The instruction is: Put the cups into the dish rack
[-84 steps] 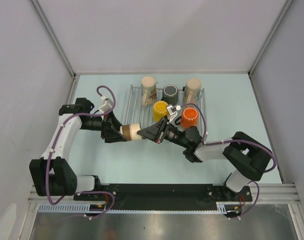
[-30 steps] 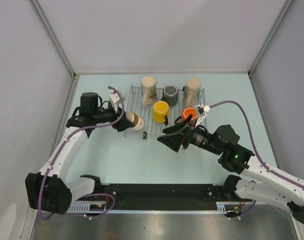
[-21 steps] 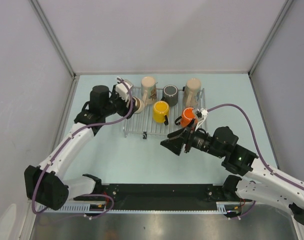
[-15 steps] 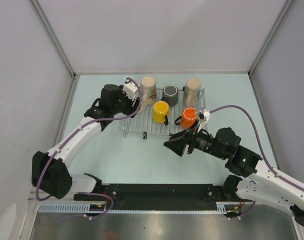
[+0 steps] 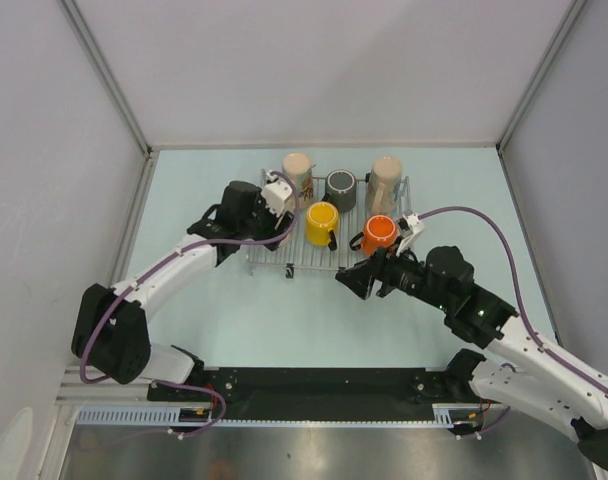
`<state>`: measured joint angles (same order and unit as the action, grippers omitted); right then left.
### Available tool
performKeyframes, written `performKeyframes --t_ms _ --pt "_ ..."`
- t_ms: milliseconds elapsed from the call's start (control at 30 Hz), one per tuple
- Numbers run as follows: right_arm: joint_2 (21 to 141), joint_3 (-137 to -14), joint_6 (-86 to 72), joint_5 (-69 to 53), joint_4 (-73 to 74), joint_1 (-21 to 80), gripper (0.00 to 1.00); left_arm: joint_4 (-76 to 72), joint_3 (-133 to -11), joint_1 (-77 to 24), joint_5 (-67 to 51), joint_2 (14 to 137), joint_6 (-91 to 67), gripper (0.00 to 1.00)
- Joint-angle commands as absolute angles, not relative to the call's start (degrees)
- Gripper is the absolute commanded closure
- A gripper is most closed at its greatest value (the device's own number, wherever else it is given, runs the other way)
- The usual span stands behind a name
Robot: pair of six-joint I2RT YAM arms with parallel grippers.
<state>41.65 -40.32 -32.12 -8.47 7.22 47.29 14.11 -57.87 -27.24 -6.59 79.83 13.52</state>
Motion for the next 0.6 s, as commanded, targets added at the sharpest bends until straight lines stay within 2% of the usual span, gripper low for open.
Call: performKeyframes --t_ms 0,233,333,367,433,467,500,567 --pt "43.8 -38.2 -32.3 -12.0 4.0 45.2 0.25 11.9 -55.6 -28.7 -6.9 81.3 13.1 0.99" --pt "48.2 -36.9 -32.3 -14.2 0.9 42.7 0.26 10.9 -55.7 -28.8 -6.3 85.8 13.0 1.0" --pt "48.6 -36.2 -32.0 -14.8 0.4 42.5 0.25 10.7 -56.9 -28.8 -5.5 86.9 13.2 0.76" --pt "48.8 -36.0 -32.0 -14.9 0.5 42.5 0.25 10.5 -57.0 -28.8 -5.2 87.4 13.0 0.52" --pt "48.8 -35.8 -31.7 -15.0 -1.3 42.4 0.25 9.9 -57.3 -28.8 -4.7 87.5 13.0 0.3" --pt "48.8 -35.6 -31.6 -15.0 -1.4 42.3 0.25 9.5 -57.3 -28.8 -4.7 87.5 13.2 0.05" --pt "48.9 -35.4 -31.6 -15.1 -1.8 42.3 0.25 9.4 -57.5 -28.8 -4.7 87.5 13.1 0.0" --pt "49.0 -35.2 -31.3 -15.1 -1.8 42.1 0.25 9.3 -57.5 -28.8 -4.5 87.5 13.1 0.0"
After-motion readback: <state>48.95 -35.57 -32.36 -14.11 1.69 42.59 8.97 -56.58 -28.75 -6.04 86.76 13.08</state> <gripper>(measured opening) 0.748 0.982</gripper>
